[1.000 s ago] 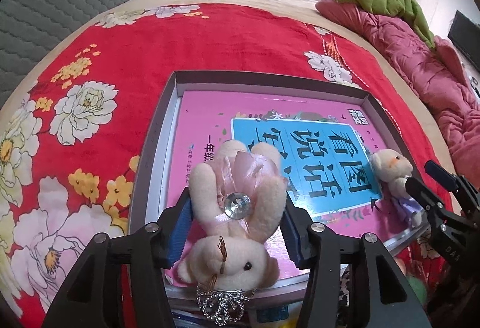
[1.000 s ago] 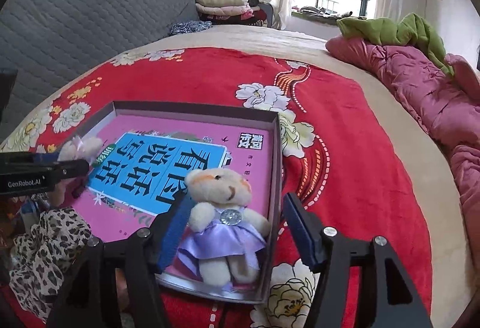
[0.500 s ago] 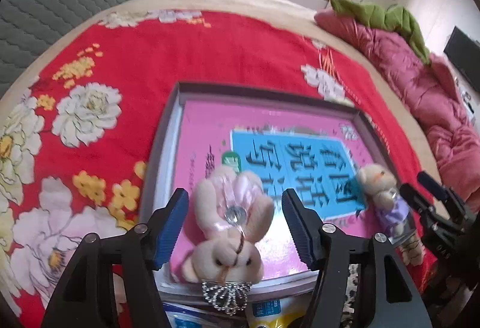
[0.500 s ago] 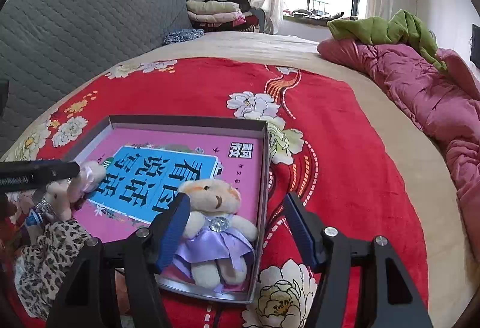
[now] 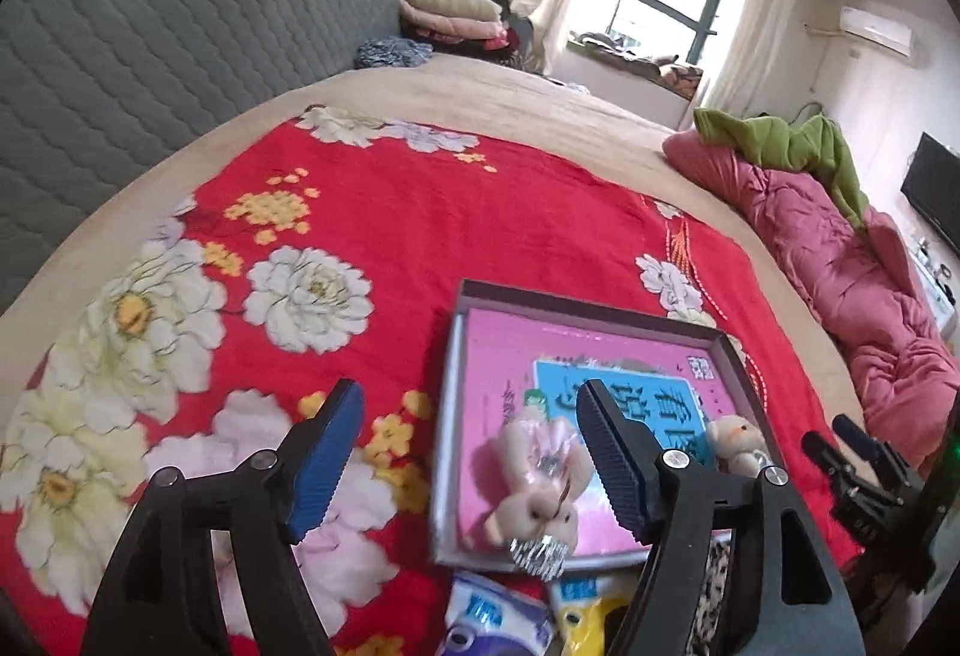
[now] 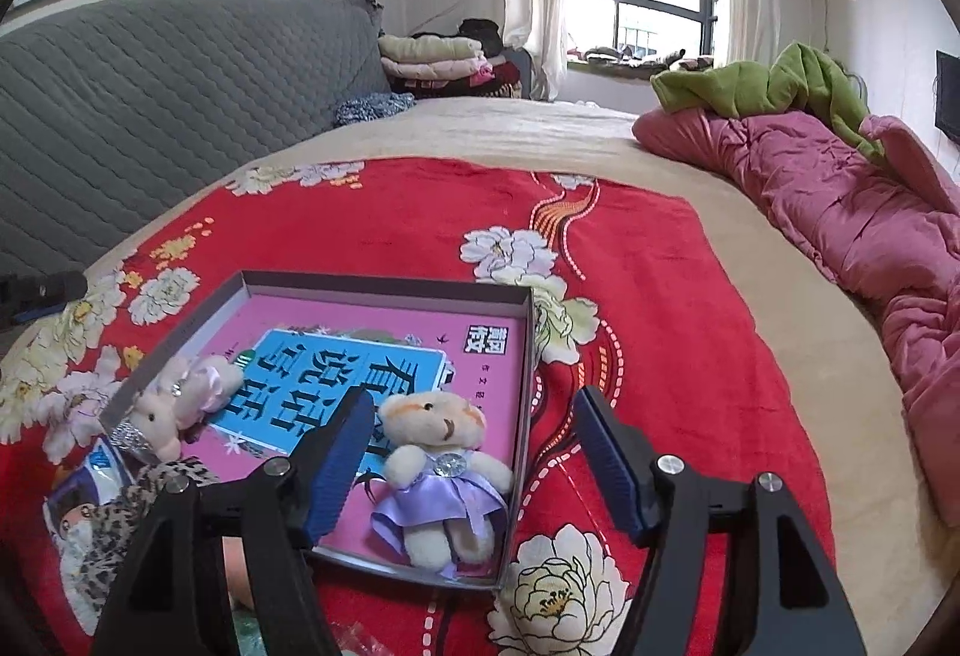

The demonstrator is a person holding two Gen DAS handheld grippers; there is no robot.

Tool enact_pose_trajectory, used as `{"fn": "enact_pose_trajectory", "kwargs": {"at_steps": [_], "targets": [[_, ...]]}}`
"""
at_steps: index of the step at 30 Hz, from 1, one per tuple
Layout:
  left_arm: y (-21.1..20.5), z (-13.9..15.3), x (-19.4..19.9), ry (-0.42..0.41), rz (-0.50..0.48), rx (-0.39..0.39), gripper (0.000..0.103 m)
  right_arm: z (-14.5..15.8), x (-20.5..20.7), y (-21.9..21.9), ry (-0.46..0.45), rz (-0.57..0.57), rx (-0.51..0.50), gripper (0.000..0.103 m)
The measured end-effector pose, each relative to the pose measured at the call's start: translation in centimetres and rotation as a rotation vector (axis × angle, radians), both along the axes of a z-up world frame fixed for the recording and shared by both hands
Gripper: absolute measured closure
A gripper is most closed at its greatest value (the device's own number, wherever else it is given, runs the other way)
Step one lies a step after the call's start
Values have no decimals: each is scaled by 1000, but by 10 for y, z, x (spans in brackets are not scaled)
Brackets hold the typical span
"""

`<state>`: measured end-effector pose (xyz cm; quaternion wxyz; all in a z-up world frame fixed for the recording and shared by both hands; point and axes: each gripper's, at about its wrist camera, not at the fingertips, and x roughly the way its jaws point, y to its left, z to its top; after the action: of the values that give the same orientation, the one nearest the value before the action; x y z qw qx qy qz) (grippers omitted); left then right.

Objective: Organize soft objects
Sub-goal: 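Withdraw both open tools from the box back toward the pile of items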

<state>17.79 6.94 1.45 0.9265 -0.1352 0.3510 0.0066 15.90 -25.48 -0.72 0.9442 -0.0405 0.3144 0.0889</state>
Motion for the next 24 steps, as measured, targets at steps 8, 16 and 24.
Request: {"fn": "enact_pose_trajectory", "kwargs": {"at_steps": [8,16,24], "targets": [[12,11,-40,1,34,-5,27,31,-33,-10,-74,-14,49,31],[14,25,-85,-26,46,-12,26,44,-66,-18,-83,-28,93,30],[2,23,-118,1,25,16,26,46,-95,-12,-68,-14,84,30]]}}
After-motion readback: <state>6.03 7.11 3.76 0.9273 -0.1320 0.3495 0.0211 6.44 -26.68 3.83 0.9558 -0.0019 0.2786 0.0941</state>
